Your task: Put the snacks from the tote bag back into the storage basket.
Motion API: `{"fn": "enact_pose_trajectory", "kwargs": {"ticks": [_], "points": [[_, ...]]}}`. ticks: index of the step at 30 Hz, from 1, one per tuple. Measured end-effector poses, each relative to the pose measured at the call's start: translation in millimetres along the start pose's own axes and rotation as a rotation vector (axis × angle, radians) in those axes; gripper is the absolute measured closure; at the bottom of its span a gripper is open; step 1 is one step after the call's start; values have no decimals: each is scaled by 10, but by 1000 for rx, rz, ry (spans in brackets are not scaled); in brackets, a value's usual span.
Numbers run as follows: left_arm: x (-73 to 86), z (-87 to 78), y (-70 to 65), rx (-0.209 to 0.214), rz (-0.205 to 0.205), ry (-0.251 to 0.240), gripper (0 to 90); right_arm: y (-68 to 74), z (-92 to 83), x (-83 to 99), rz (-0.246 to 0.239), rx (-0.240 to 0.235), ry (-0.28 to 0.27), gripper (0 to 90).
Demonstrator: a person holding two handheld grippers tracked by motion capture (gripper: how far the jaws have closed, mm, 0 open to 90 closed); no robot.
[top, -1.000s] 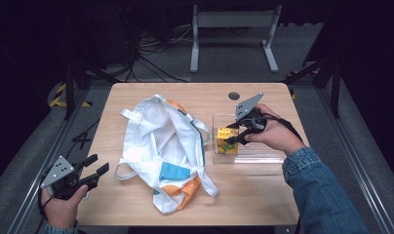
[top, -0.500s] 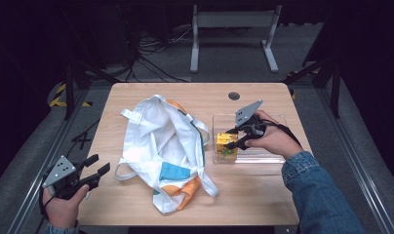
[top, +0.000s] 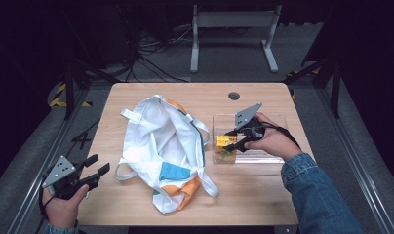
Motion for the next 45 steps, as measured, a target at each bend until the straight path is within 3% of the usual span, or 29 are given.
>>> {"fn": "enact_pose_trajectory", "kwargs": {"ticks": [19, 23, 29, 37, 38, 41, 45], "points": [[3, 12, -10, 1, 6, 4, 443, -5, -28, 66, 5, -23, -9, 513], [11, 7, -8, -1, 1, 7, 443, -6, -34, 59, 28, -15, -11, 490], [23, -13, -6, -4, 0, 7, 443, 7, -99, 17, 81, 1, -79, 392], [31, -27, -11, -7, 0, 10, 442, 32, -298, -119, 134, 90, -135, 291], [36, -32, -5, -9, 2, 12, 441, 29, -386, -138, 159, 126, -155, 269], [37, -31, -4, -9, 1, 15, 437, 35, -458, -139, 199, 161, -178, 262], [44, -21, -5, -5, 5, 20, 433, 130, -639, -136, 208, 217, -213, 260]]}}
Point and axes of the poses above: each handheld gripper's, and its own axes: z roughly forward along the jaws, x roughly out of its underside, y roughly to its left, the point moved 4 cm from there along z, roughly forward along the jaws, and after that the axes turned 1 degree about -y, right-handed, at the moved point
